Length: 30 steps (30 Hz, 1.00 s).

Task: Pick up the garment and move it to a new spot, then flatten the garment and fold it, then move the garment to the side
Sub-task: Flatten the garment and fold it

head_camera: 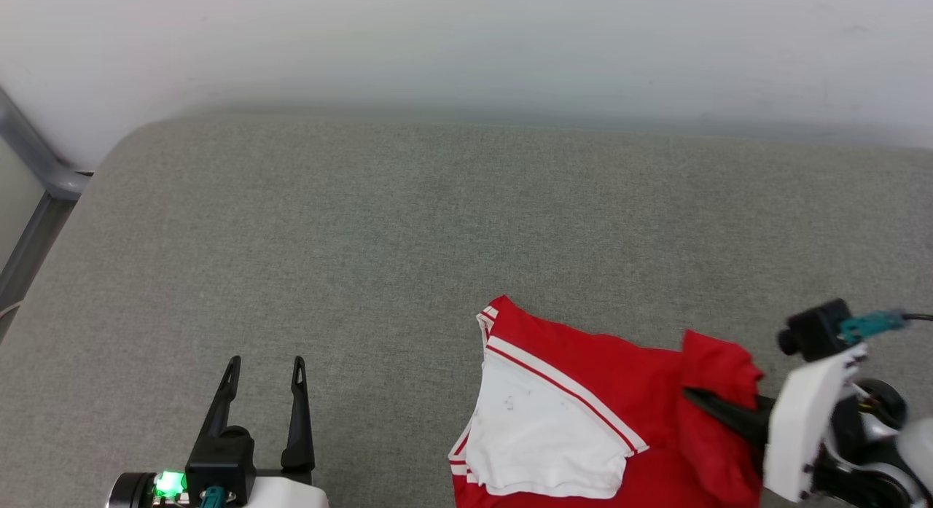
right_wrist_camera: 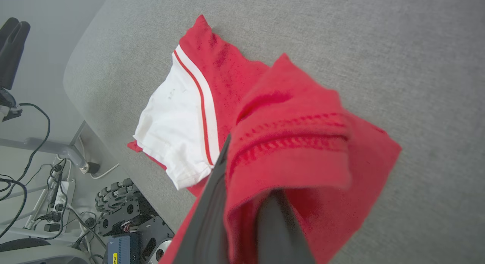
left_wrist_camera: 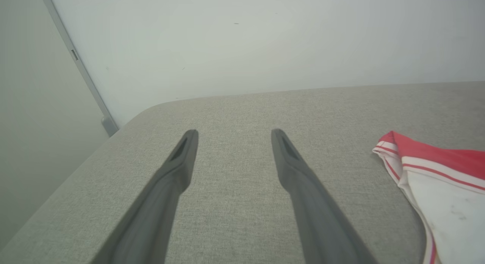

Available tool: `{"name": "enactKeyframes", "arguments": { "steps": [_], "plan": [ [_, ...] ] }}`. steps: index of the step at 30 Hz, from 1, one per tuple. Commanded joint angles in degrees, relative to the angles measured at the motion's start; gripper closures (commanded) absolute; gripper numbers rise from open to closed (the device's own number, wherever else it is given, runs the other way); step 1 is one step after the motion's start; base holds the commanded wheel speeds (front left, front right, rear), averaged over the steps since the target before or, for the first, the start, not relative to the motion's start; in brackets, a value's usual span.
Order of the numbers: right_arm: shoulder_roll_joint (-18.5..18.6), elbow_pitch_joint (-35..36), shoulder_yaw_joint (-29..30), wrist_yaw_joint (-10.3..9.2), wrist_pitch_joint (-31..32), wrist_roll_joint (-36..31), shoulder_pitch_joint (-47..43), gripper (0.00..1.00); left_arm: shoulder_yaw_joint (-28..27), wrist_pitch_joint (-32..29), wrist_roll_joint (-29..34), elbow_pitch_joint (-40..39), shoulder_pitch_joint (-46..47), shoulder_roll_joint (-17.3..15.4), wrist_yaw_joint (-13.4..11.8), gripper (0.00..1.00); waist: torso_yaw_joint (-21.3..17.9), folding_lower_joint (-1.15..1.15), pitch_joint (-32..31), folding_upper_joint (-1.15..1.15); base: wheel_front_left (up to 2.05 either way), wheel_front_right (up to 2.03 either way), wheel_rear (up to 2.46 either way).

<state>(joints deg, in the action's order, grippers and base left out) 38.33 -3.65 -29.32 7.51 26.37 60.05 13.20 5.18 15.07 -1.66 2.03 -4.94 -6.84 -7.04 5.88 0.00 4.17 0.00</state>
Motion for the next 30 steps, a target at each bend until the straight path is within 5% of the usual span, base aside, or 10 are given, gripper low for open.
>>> {"name": "enactKeyframes", "arguments": {
  "steps": [1,17,25,30],
  "plan": [
    [-2.0,0.1,-1.1,-0.05,0.7,-1.6,2.4,1.0,0.0,0.1,0.5,0.1,0.8,0.1,0.2,0.0,0.3,0.0,0.4,0.0,0.0,0.0,0.0],
    [-19.3,-15.4,-15.8,-0.05,2.1,-13.7,19.1,1.0,0.3,0.1,0.6,0.5,3.2,1.2,0.7,0.0,1.5,0.0,3.3,0.0,0.0,0.0,0.0],
    [-22.6,-27.8,-21.2,-0.08,-0.6,-16.0,20.3,1.0,0.3,0.1,0.6,0.8,4.1,1.6,0.8,0.0,2.0,0.0,4.5,0.0,0.0,0.0,0.0],
    [-22.7,-28.9,-22.8,-0.08,-5.2,-15.3,21.2,1.0,-0.3,0.1,0.6,1.2,3.4,1.5,0.8,0.0,0.9,0.0,4.1,0.0,0.0,0.0,0.0]
  ]
}}
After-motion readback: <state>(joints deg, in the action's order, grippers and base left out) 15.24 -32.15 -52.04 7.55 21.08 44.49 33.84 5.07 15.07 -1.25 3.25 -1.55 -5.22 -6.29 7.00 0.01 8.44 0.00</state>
